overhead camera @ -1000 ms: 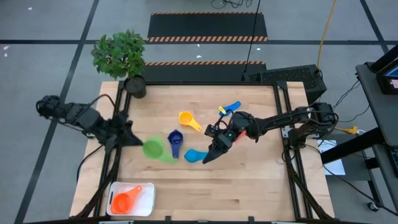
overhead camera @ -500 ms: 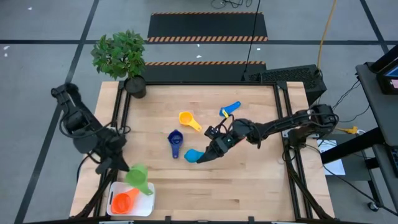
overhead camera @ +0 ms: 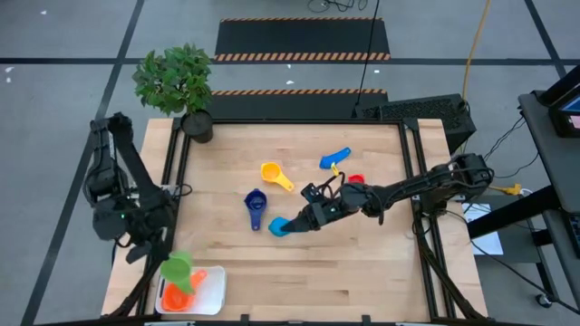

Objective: Nest measuring cups in basket
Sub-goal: Stack the green measuring cup on top of the orange measuring cup in the white bin

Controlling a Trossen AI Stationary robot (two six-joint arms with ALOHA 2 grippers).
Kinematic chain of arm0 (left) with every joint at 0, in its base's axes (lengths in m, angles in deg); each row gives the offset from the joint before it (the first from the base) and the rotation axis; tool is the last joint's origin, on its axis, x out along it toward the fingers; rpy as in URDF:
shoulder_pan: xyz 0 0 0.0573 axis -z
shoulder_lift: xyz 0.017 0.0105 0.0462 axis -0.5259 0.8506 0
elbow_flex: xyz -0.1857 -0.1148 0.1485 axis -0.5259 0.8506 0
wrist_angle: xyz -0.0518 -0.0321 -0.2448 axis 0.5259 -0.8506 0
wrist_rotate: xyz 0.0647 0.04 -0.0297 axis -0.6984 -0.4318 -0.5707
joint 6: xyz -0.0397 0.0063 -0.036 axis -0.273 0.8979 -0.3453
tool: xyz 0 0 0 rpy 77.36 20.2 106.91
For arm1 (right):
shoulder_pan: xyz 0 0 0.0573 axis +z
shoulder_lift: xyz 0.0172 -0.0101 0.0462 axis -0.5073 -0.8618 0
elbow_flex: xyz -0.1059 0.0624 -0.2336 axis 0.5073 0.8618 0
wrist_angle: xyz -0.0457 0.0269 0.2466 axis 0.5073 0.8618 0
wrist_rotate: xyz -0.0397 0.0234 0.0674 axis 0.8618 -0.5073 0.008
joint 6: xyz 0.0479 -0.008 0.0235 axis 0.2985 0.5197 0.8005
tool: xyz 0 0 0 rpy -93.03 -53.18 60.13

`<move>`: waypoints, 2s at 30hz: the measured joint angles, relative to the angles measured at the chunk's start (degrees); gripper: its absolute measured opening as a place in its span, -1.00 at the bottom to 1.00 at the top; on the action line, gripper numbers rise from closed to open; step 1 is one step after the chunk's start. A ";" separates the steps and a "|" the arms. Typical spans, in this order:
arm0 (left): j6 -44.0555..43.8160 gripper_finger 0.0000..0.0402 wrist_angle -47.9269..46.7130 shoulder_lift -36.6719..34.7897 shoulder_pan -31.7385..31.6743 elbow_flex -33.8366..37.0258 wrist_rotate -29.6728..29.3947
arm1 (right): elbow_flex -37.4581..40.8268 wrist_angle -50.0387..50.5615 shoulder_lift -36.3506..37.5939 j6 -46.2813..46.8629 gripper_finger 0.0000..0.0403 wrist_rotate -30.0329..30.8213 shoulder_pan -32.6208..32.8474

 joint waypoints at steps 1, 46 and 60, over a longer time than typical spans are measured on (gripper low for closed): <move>-0.86 -1.00 -0.72 0.65 0.78 0.00 -0.04 | 0.00 0.07 0.00 -0.40 0.00 1.20 0.11; -16.65 -0.99 3.86 20.38 8.58 0.00 -13.37 | 0.00 0.82 0.00 -0.08 0.00 9.81 2.84; -37.04 -0.99 11.47 20.36 10.55 0.00 -19.91 | 0.00 1.08 0.00 -0.62 0.00 6.89 3.62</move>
